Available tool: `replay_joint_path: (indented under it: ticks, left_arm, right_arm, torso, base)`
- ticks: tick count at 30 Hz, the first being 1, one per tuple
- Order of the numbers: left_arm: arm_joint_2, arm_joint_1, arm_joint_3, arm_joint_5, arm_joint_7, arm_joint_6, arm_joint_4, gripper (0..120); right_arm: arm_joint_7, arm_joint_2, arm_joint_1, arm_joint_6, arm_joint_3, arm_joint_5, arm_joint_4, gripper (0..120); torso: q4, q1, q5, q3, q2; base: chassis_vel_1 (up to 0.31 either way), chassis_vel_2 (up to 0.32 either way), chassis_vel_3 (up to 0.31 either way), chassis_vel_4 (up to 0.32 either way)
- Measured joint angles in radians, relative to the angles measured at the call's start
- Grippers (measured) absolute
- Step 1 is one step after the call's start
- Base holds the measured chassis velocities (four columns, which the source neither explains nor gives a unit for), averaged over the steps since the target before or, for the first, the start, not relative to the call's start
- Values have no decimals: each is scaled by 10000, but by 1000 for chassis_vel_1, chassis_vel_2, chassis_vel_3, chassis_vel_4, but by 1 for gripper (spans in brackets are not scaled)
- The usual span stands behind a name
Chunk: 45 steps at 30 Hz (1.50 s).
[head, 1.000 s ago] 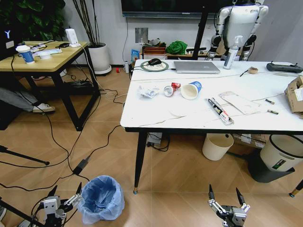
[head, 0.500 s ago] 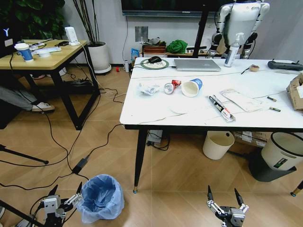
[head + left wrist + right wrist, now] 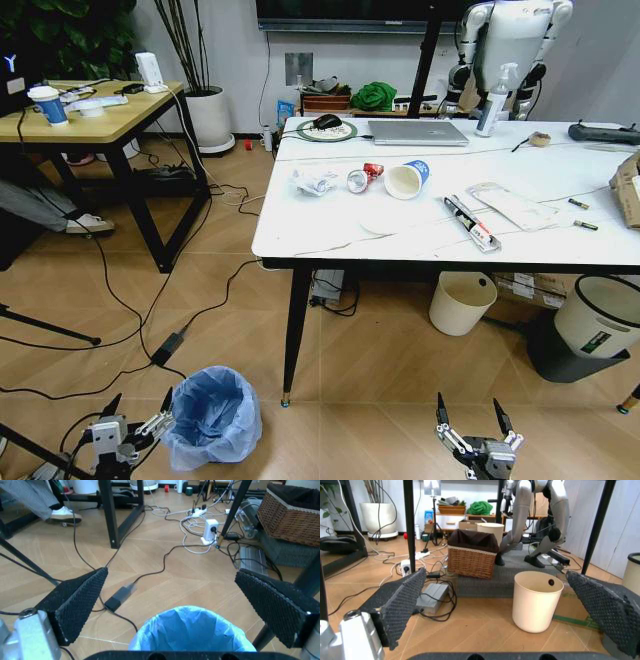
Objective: Pick up the trash bin and place the trash from the table into it.
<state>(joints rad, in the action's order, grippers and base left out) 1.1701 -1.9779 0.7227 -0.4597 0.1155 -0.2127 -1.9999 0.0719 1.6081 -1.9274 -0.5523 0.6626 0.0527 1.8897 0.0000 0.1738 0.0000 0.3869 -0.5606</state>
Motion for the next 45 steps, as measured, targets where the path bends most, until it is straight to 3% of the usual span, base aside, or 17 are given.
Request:
replay_joint_path:
  ticks: [33, 45]
  left_arm:
    - [89, 61, -16, 119, -3, -16, 225, 100]
    - [-160, 565, 170, 282, 61, -40, 1420, 100]
  right_arm:
    - [9, 0, 30, -55, 8, 66, -38, 100]
    - [9, 0, 85, -100, -198, 64, -118, 100]
  torso:
    - [0, -361, 1, -599, 961]
    - [2, -415, -1, -667, 1081]
  base:
    - [0, 0, 0, 0]
    - [0, 0, 0, 0]
